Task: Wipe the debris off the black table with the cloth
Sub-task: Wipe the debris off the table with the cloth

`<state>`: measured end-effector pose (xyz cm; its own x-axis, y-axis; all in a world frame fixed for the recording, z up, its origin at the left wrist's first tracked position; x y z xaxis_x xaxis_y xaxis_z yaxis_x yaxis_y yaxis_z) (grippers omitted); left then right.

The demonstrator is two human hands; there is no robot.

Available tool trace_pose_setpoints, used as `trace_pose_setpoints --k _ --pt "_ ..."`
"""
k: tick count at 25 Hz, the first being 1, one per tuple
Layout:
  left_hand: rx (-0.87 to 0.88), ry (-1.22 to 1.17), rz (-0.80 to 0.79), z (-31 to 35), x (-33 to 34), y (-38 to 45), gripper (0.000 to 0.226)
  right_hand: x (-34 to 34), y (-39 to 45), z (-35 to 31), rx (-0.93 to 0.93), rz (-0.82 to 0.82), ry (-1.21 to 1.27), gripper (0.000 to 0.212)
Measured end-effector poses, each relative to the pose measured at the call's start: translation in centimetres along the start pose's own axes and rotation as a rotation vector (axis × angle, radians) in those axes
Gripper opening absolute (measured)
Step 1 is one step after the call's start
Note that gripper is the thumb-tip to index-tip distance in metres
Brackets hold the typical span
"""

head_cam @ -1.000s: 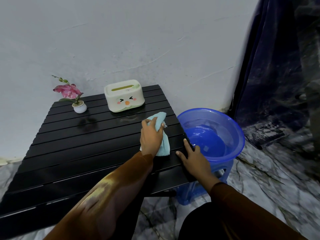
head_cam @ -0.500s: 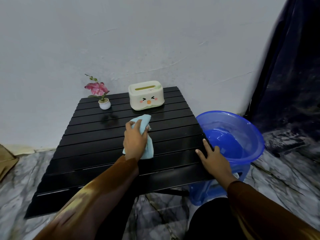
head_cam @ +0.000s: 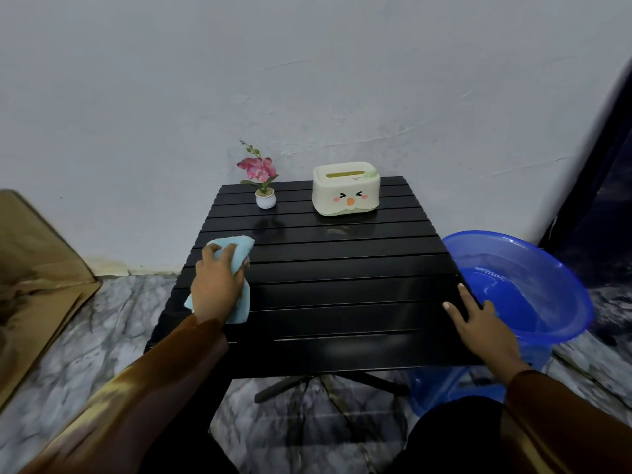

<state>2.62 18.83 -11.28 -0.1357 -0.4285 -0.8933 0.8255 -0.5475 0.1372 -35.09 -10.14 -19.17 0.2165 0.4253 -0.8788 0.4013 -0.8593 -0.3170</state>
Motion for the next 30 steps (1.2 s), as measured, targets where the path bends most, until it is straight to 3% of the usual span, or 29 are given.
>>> trace_pose_setpoints --k 6,12,17,24,30 --pt "-0.086 0.062 -0.042 -4.5 0.6 -0.9 0.04 -0.1 -0.2 -0.3 0.014 -0.033 0.011 0.061" --pt "-0.168 0.179 -0.14 -6.2 2.8 -1.7 0.047 -0.8 -0.7 -0.7 -0.059 0.079 -0.001 0.06" --pt "-0.184 0.23 -0.174 -6.7 3.9 -1.3 0.056 -0.4 -0.5 -1.0 -0.065 0.022 -0.036 0.06" --pt "-0.145 0.224 -0.197 -7.0 4.2 -0.9 0.06 0.0 -0.3 -1.2 -0.075 -0.034 -0.301 0.058" --pt "-0.164 0.193 -0.191 -6.7 3.8 -1.2 0.057 -0.6 0.3 -0.5 -0.051 0.067 -0.153 0.06"
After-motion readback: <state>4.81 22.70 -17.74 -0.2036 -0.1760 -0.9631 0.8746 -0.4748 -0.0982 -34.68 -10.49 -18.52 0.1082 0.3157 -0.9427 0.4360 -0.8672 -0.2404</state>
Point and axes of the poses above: each hand's wrist, its own y-axis towards the middle knuckle, its own x-axis out of the palm, z = x × y, the point moved 9 cm from there along y, towards the middle knuckle, and after that the axes turned 8 degrees about -z, right-handed, at the moved point
